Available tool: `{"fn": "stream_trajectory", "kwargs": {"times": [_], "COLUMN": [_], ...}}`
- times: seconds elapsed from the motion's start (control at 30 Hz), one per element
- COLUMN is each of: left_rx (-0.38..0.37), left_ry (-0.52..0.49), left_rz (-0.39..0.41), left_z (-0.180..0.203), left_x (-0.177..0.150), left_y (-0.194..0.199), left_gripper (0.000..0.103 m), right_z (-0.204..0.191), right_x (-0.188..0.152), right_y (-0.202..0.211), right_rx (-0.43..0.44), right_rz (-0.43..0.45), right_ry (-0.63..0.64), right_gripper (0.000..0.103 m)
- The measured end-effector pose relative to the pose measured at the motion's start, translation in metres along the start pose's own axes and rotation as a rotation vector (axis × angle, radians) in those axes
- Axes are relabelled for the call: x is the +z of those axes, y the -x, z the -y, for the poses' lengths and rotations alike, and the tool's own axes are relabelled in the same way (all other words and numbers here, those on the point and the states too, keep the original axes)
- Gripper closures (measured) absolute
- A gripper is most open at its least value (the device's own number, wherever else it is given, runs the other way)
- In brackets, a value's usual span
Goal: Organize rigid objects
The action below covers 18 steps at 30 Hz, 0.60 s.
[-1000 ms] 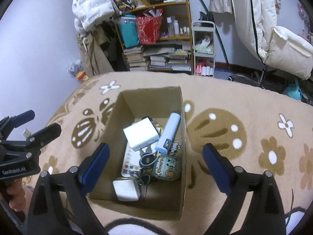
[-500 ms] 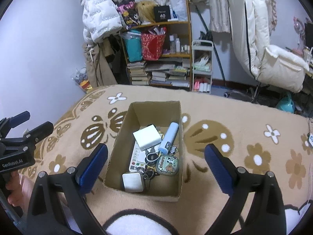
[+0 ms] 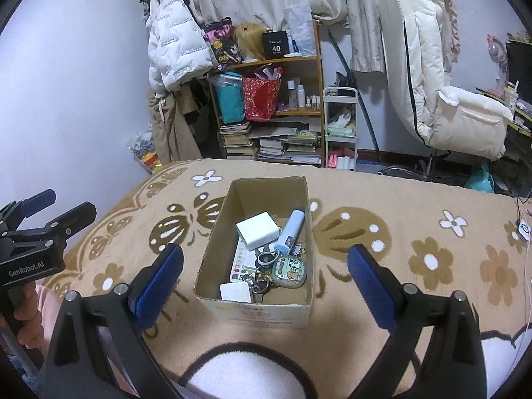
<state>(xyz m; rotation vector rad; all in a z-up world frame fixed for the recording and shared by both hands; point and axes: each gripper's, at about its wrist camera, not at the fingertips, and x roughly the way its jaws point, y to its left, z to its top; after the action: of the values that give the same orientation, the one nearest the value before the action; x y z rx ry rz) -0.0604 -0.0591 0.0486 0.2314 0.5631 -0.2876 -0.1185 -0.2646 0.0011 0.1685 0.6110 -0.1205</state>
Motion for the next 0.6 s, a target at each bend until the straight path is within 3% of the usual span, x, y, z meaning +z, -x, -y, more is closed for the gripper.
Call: {"fn": "stream_trajectory", "kwargs": {"times": [0.6], "left_rx": [0.016], "left_ry": [0.001], "left_rz": [-0.021], "left_z": [-0.001], "left_x": [-0.005], "left_y": [-0.009], "left_gripper": [0.001], "right_z": [-0.004], "right_x": [-0.012], "right_y": [-0.009], "right_rx": [-0.007], "right_rz": [0.000], "right_ry": [0.022], "right_gripper": [0.000]}}
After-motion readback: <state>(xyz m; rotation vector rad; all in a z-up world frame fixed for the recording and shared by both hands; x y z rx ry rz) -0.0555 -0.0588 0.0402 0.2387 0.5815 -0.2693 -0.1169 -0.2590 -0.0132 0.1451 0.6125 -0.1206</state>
